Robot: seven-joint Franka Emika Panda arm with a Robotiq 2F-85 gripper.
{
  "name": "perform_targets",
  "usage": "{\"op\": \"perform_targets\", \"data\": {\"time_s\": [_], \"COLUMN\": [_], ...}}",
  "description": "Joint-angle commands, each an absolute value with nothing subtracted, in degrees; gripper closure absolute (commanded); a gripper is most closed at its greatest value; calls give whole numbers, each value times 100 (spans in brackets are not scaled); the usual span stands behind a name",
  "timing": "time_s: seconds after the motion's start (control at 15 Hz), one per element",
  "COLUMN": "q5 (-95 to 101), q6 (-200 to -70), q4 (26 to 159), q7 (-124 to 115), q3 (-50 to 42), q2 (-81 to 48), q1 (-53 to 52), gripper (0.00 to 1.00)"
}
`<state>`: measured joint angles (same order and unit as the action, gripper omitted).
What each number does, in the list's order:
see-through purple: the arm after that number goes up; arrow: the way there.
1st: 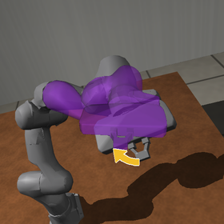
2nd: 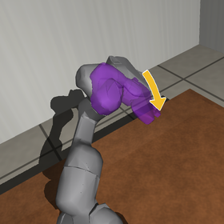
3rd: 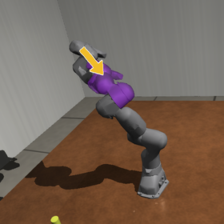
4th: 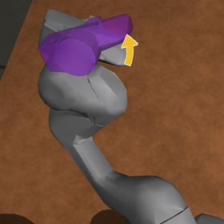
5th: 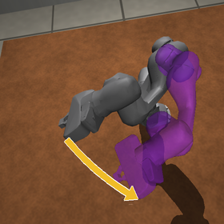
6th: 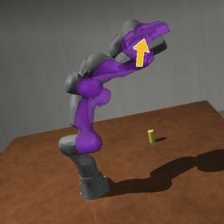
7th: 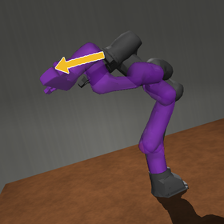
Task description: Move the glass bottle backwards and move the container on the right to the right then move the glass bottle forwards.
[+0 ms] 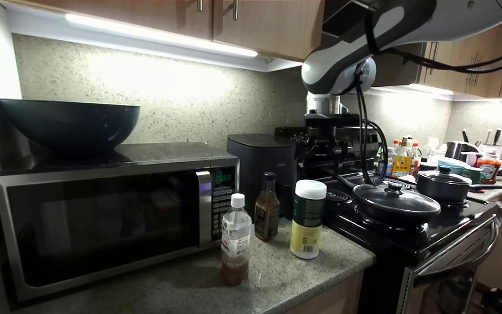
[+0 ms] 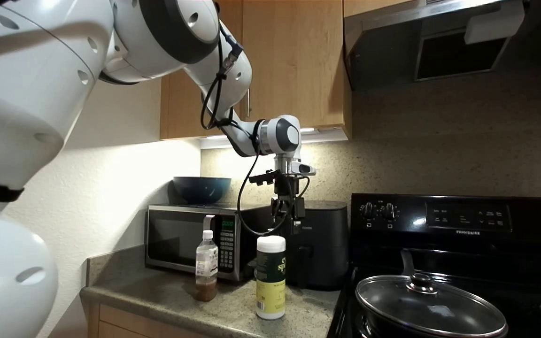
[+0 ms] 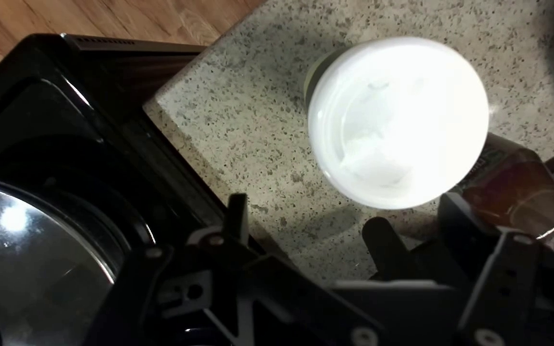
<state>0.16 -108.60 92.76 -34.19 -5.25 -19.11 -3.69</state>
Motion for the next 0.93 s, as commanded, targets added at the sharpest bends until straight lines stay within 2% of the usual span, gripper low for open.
{"op": "perform_targets", "data": {"time_s": [0.0,0.87], "q5": [-29,-42], "q6": [-10721,-9665], "q4": [9213,8740], "q7": [-3008,-265], "q3": [-375,-18], "q2": [-1959,-2405], "q1": [-318,-202], "gripper": [0,0]}}
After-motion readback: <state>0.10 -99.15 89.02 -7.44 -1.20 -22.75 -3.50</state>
